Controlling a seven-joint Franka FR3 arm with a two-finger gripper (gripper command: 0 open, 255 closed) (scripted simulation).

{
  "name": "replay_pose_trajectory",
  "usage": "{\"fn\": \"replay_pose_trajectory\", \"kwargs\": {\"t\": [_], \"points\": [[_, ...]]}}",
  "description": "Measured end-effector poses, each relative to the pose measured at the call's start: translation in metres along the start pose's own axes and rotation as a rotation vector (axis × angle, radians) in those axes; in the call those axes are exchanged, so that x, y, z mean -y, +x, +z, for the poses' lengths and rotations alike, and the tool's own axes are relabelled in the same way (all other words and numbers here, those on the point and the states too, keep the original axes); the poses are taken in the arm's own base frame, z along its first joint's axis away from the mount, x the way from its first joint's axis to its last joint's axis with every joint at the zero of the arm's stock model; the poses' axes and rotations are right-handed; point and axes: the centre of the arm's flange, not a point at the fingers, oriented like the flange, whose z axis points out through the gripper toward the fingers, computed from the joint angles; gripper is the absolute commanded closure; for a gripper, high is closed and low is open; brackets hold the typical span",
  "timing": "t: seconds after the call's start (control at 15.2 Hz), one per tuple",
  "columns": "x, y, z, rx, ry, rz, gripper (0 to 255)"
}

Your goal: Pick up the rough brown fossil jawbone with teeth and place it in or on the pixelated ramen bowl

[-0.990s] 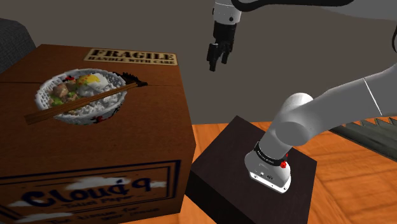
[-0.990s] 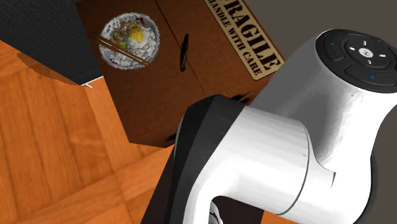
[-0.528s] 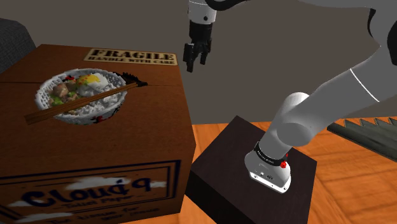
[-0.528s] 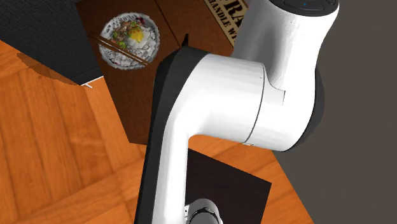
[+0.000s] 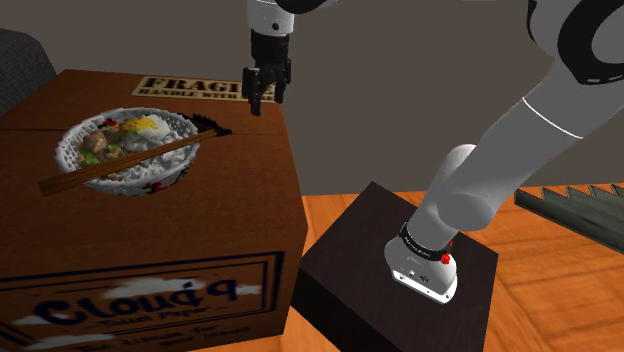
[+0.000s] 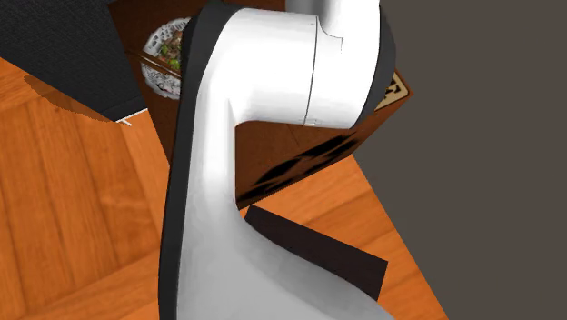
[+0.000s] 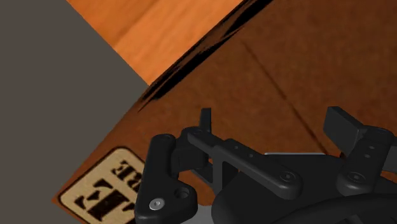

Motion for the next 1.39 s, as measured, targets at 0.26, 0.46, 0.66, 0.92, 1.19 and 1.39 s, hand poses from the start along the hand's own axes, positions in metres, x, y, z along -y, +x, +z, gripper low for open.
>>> {"fn": "replay_pose_trajectory", "kwargs": {"t": [0.26,0.46,0.66,0.92,1.19,1.39], "points": [[0.039,0.034,0.001,-0.012,0.019,-0.040,0],[0.066,0.055,0.002,-0.021,0.032,-0.070,0],[0.093,0.078,0.005,-0.029,0.044,-0.097,0],[0.099,0.084,0.020,-0.031,0.047,-0.103,0],[0.096,0.087,0.031,-0.047,0.049,-0.095,0],[0.093,0.087,0.033,-0.049,0.048,-0.093,0]]}}
